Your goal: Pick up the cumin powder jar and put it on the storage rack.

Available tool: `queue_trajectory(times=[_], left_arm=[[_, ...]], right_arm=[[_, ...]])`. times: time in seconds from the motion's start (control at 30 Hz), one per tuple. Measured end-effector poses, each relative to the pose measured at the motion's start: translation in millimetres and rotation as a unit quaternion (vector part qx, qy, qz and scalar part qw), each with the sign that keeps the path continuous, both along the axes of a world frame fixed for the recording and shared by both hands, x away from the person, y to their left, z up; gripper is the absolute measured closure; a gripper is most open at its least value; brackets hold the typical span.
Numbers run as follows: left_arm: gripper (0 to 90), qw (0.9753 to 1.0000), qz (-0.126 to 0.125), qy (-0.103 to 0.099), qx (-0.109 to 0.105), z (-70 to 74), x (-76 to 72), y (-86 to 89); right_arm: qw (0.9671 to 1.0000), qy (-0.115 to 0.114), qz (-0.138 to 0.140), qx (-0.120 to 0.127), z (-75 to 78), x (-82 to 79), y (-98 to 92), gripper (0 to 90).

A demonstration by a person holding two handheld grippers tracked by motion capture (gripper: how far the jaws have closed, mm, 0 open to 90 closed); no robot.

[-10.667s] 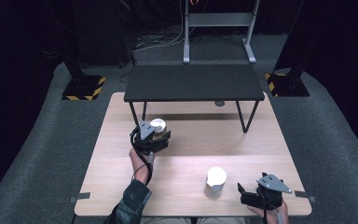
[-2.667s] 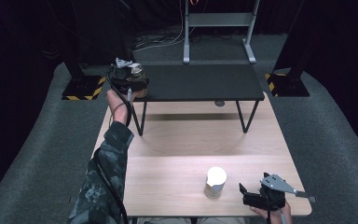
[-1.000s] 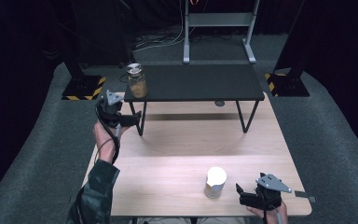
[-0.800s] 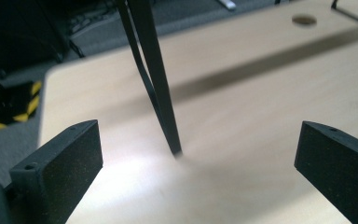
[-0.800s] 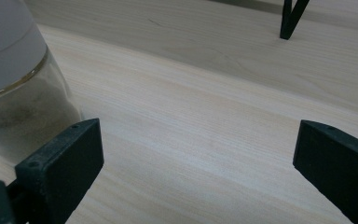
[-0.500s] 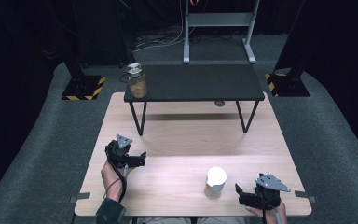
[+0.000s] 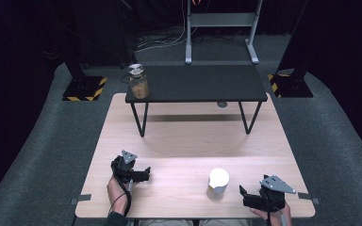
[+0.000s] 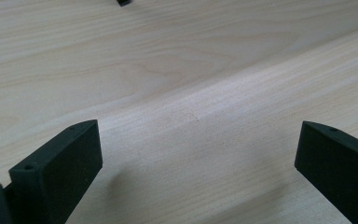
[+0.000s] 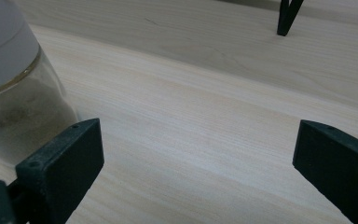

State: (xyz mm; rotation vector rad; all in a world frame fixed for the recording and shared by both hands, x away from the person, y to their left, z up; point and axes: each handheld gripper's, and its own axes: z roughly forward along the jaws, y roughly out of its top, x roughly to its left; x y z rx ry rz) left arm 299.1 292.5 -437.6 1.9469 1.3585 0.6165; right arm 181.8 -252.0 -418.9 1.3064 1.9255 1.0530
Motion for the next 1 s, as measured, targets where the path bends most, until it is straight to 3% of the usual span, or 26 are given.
queue_trajectory(times=[0.4, 0.53, 1.0], left_arm=[[0.1, 0.9998, -0.01, 0.01, -0.011, -2.8, 2.0, 8.6], [0.0, 0.9998, -0.015, 0.011, 0.001, -2.0, 2.7, 5.3], [0.0, 0.9999, -0.008, 0.01, 0.001, -2.1, 2.4, 4.6]], right_arm=[[1.0, -0.003, -0.002, 0.001, 0.5, -1.0, -2.6, 0.6], [1.0, -0.003, -0.002, 0.003, 0.5, -1.0, -3.1, 0.6], [1.0, 0.002, -0.001, 0.006, -0.2, 0.1, -5.6, 0.6]])
